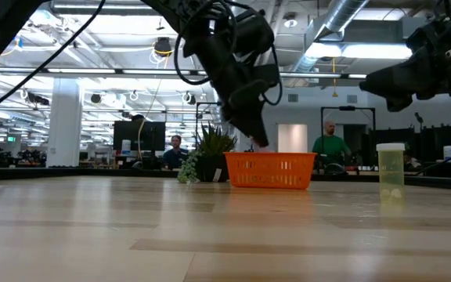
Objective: Pick and place pill bottles into a basket
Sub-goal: Put the pink pill bottle into the orange basket, then put the yellow pill bottle into the orange basket
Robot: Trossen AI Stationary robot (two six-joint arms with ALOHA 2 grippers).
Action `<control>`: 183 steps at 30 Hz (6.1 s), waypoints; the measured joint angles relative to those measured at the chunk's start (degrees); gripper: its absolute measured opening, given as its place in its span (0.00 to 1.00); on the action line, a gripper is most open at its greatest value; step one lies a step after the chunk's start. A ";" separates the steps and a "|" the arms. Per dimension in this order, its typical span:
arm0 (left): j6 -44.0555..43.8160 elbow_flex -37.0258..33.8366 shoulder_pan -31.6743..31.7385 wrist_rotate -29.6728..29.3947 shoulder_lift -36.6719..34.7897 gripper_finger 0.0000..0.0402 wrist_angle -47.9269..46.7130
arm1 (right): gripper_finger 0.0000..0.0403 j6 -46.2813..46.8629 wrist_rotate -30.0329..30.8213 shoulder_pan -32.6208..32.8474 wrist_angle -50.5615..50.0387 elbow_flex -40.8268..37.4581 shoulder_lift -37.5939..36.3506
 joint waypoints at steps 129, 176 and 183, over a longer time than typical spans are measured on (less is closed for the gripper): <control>-8.65 -87.80 -27.16 -7.65 -116.43 0.45 29.71 | 0.32 -4.68 0.06 -0.01 -0.08 0.00 0.27; -10.82 -87.83 -27.14 -7.41 -116.41 0.45 29.51 | 0.34 1.24 4.86 11.98 -37.12 49.16 43.39; -10.82 -87.83 -27.14 -7.41 -116.41 0.45 29.53 | 0.36 15.45 5.14 21.09 -53.89 60.92 59.74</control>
